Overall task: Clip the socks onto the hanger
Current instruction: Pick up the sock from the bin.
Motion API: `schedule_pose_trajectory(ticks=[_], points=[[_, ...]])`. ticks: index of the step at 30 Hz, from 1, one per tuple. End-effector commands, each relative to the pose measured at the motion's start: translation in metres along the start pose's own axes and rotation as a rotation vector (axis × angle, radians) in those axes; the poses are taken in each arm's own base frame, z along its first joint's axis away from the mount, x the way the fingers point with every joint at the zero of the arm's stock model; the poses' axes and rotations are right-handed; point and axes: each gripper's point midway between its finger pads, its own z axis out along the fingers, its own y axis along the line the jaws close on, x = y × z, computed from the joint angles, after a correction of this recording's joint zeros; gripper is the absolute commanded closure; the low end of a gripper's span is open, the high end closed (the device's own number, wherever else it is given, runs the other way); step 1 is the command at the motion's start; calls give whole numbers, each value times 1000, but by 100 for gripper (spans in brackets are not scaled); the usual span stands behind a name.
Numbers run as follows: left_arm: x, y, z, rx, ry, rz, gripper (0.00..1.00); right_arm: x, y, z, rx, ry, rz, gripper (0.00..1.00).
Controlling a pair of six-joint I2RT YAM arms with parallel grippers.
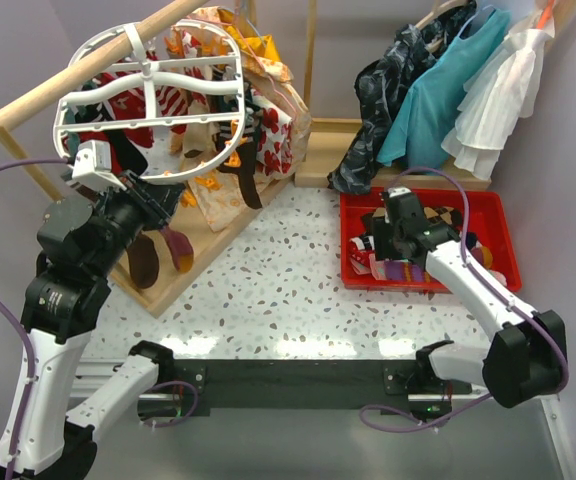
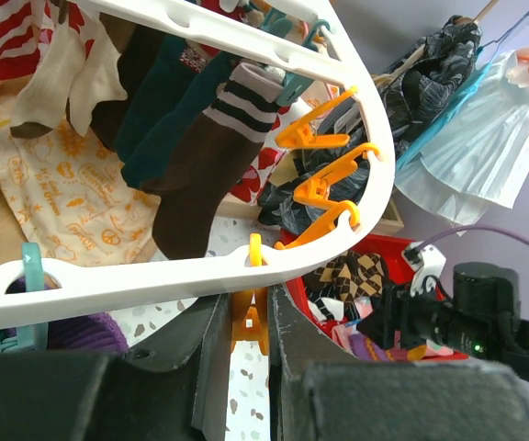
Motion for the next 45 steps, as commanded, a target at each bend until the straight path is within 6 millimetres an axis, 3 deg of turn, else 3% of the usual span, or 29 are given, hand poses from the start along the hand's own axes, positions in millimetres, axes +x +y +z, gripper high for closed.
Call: schedule_pose_trajectory(ticks=[1, 9, 14, 17, 18, 22, 28, 36, 39, 43, 45], points=[[-4, -1, 1, 12, -26, 14, 91, 33, -8, 13, -20, 86, 123, 44], [-4, -1, 1, 13, -25, 14, 91, 68, -4, 32, -89, 221, 233, 47], [-1, -1, 3, 15, -15, 12, 92, 77, -10, 40, -71, 228, 263, 53], [-1, -1, 2, 16, -16, 14, 92, 76, -15, 42, -52, 218, 264, 65], [-1, -1, 3, 14, -15, 12, 92, 75, -17, 41, -43, 210, 259, 75], [-3, -2, 2, 17, -20, 11, 92, 46, -21, 23, -48, 109, 266, 100], [-6, -3, 1, 18, -24, 14, 92, -2, -2, -4, -190, -24, 301, 100], [-5, -5, 1, 27, -22, 10, 92, -32, 15, -32, -317, -127, 316, 100], [-5, -5, 2, 30, -20, 10, 92, -25, 6, -19, -249, -105, 313, 100], [-4, -5, 1, 29, -21, 7, 93, 9, -16, 7, -94, -10, 299, 100], [-4, -5, 0, 33, -22, 7, 93, 16, -25, 13, -40, 1, 290, 100]])
